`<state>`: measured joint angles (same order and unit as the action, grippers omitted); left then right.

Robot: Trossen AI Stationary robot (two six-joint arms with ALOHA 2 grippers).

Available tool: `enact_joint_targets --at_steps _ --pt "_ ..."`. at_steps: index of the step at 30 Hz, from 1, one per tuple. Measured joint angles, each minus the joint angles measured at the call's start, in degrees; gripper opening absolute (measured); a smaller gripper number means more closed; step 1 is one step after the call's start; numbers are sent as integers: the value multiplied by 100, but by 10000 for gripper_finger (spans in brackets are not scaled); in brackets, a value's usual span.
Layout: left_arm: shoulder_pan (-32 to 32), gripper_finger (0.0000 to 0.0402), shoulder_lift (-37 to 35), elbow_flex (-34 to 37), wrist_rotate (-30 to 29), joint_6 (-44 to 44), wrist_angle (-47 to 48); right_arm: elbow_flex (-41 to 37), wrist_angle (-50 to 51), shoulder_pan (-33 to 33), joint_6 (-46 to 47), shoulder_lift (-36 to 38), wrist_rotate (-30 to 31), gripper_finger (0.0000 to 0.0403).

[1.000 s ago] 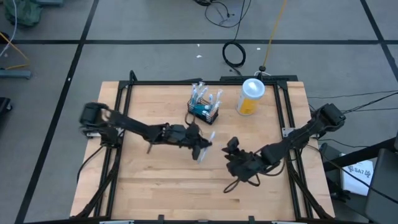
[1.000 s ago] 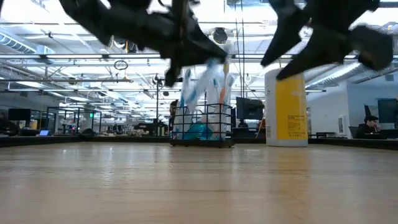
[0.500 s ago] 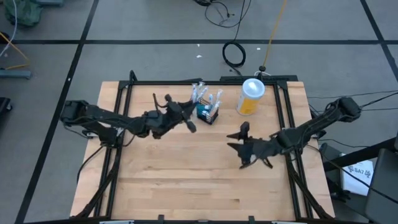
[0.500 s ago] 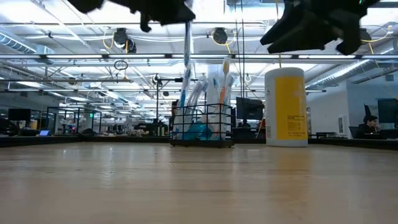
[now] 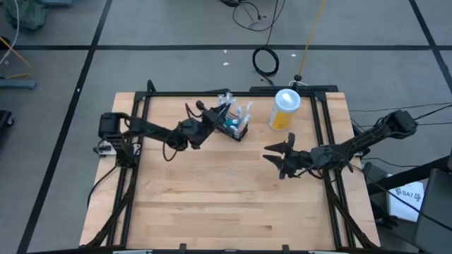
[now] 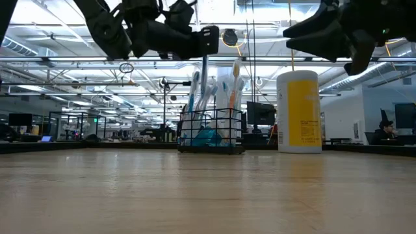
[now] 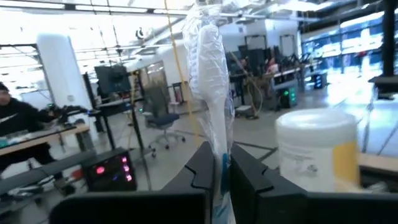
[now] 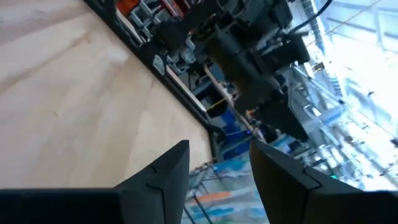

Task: Pick & Place toothbrushing station
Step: Put the blue toothbrush into the black organizer

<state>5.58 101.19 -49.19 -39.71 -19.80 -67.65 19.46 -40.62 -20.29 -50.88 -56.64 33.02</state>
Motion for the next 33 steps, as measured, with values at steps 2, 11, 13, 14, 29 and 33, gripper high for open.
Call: enact_joint_targets --at_steps 2,11,13,14,29,33 --pt "-138 24 -59 0 -5 62 4 -24 12 4 -162 91 53 160" --pt "-958 11 -769 -4 -1440 -448 -31 -22 -254 9 -835 353 76 160" --pt "-943 12 -933 -4 -1479 -484 -56 -22 -370 15 -903 383 118 160" --pt "-899 14 -995 -4 -1669 -585 -45 -22 -436 19 -957 387 131 160" --pt "1340 17 -964 -7 49 1727 1700 -20 -548 517 -1260 387 125 160" --pt "1580 17 -964 -7 1289 2065 1775 -17 -547 607 -1259 387 122 160"
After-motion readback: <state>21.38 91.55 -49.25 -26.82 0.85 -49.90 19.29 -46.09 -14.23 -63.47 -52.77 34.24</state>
